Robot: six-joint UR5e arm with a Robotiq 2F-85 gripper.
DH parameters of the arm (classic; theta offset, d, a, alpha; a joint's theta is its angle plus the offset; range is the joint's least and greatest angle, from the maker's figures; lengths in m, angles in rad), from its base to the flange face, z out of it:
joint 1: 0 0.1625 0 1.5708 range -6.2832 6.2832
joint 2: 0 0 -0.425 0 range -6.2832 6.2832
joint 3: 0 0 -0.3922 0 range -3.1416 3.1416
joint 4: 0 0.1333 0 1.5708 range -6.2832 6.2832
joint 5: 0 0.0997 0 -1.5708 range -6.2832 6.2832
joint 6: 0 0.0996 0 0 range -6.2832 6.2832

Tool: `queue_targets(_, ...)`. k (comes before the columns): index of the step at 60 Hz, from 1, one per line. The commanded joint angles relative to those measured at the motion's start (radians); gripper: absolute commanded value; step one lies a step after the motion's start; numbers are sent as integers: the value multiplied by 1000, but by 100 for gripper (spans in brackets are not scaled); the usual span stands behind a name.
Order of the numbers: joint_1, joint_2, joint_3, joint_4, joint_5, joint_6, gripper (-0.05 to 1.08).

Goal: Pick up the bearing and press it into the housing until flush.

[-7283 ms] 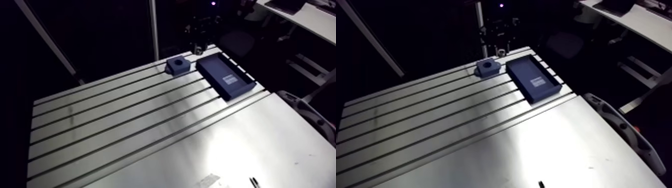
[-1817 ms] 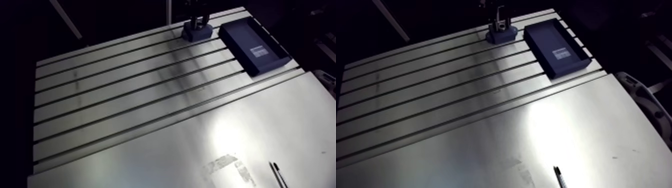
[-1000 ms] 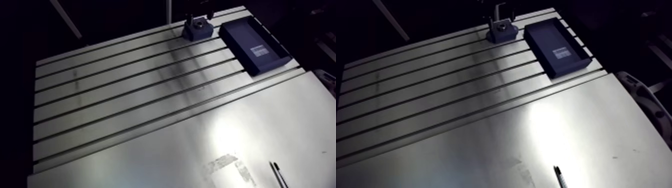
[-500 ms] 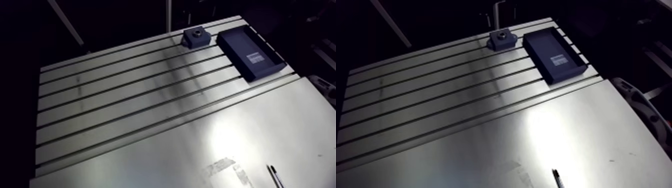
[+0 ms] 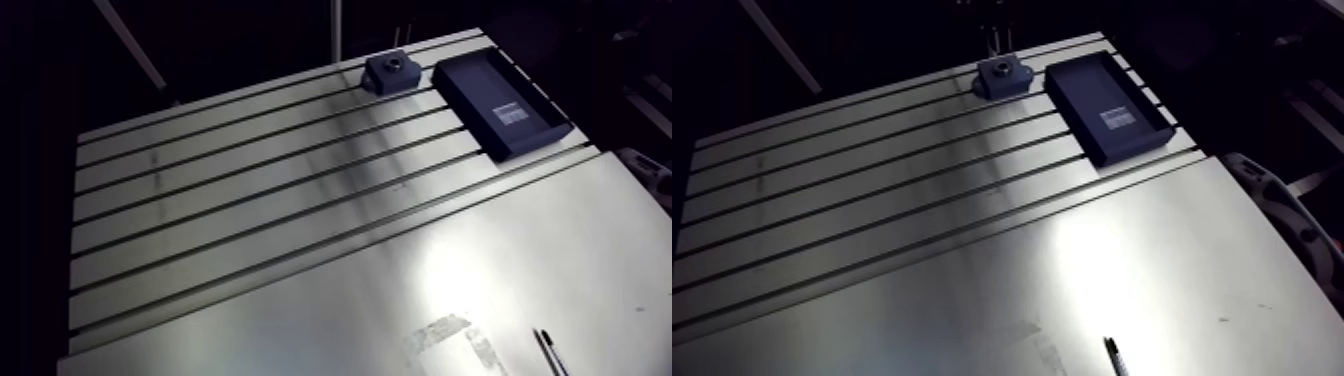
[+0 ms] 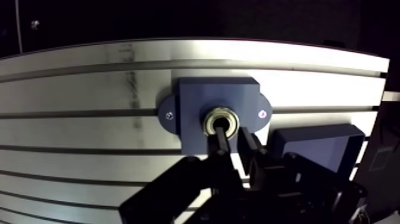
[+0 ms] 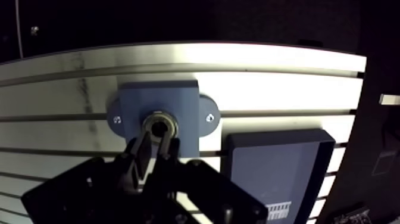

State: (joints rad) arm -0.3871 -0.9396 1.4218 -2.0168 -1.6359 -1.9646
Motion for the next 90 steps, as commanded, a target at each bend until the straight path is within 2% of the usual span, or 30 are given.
queue_targets(1,0,6,-2,6,-5,3,108)
queue_targets(21,0,30,-2,7,-2,3,108)
queue_targets(56,2,39,-3,2,1,2,108)
queue_targets(90,2,40,-2,2,-6,-6,108)
